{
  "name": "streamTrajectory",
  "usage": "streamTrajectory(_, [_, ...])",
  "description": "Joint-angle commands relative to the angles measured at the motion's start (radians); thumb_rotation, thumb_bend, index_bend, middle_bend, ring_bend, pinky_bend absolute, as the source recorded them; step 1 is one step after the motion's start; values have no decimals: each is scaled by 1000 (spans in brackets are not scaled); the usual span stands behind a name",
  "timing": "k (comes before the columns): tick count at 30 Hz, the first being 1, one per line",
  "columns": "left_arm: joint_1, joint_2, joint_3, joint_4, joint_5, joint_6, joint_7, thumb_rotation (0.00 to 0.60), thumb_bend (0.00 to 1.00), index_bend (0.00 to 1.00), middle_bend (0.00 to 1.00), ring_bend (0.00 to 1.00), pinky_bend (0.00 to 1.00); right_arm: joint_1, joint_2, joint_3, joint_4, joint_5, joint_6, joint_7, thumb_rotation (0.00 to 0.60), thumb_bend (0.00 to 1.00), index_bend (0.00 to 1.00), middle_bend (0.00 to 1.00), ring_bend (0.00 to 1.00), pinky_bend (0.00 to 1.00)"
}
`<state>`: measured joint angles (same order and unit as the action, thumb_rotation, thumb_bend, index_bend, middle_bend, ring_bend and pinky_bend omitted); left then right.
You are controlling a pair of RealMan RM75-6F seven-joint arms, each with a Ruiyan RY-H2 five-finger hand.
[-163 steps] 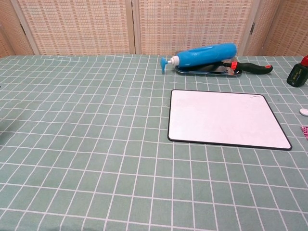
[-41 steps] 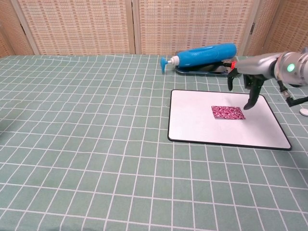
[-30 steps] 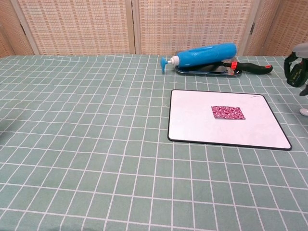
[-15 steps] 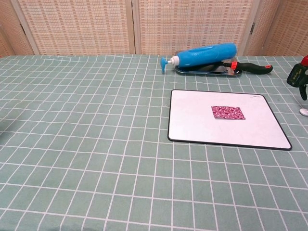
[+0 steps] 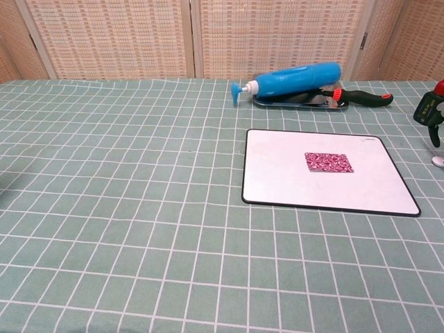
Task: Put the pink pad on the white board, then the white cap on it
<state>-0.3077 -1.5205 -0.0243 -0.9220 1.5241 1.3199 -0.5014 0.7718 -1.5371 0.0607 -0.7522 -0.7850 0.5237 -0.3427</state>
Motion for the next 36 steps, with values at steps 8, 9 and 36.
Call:
streamTrajectory(8, [-1,0,2,0,0,-3,1,600,210,0,0,0,0,-6,-3,10,7,3,-22,-13,600,220,496,992,990,1000])
streamTrajectory(9, [-1,0,2,0,0,-4,0,600,210,0,0,0,0,-7,-5,12,10,4,-26,-15,600,220,496,992,990,1000])
streamTrajectory(36, [-3,3,3,1,0,-8,-12,600,209,0,0,0,0,7,-43,25,70,41,-81,-58,600,226,497,992,990,1000])
